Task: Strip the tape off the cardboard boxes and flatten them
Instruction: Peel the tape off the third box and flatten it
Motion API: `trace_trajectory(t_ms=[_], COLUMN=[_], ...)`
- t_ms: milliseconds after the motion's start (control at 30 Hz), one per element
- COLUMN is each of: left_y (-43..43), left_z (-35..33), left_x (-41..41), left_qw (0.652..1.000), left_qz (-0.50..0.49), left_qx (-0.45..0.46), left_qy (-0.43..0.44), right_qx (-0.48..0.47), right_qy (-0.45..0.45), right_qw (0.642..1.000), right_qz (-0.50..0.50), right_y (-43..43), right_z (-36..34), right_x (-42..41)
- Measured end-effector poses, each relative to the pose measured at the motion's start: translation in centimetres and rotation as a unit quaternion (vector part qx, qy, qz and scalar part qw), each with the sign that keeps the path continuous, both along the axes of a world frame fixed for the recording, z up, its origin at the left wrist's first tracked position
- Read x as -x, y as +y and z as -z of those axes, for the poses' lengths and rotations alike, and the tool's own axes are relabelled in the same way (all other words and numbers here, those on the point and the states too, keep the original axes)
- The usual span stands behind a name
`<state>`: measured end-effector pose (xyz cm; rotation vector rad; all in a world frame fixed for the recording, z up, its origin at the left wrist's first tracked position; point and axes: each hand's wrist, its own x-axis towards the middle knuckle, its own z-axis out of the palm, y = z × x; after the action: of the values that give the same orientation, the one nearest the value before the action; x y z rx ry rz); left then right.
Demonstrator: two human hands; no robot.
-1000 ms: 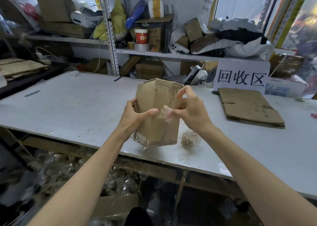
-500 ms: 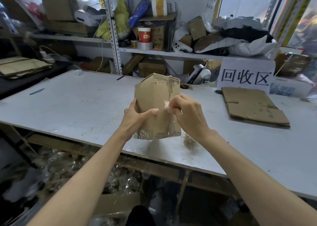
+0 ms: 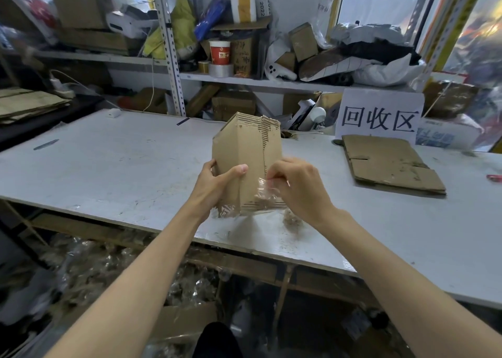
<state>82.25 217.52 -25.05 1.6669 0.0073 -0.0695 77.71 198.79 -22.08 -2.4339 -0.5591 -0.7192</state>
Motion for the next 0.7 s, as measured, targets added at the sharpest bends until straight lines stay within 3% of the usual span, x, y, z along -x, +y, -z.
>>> trace_trajectory(t_ms=[133, 200, 333, 500, 600, 700], left_y=[0.1, 0.2, 0.2, -0.1, -0.8, -1.1], left_z=[0.0, 0.0, 0.2, 0.6, 0.5, 0.2], left_x=[-0.1, 0.2, 0.6, 0.5, 0.4, 0.6], left_qw=[1.000, 0.999, 0.999, 1.000, 0.999, 0.997], left_qz=[0.007, 0.029, 0.033, -0.024, -0.031, -0.025], left_qx=[-0.022, -0.016, -0.023, -0.004, -0.041, -0.073], left_qy=[0.015, 0.022, 0.012, 0.006, 0.004, 0.026], right_qx=[0.031, 0.065, 0.030, 0.027, -0.044, -0.126], right_qy=[0.062, 0.051, 0.017, 0.145, 0.202, 0.158], right_qw=[0.996, 0.996, 0.999, 0.988, 0.977, 0.979], right_qz=[-0.057, -0.033, 0.003, -0.052, -0.056, -0.030], right_y=[-0.5, -0.6, -0.3, -1.2, -1.8, -2.3], right_z=[0.5, 0.9, 0.7, 1.2, 1.0, 0.6], right_x=[0.5, 0.5, 0.4, 0.5, 0.2, 0.3])
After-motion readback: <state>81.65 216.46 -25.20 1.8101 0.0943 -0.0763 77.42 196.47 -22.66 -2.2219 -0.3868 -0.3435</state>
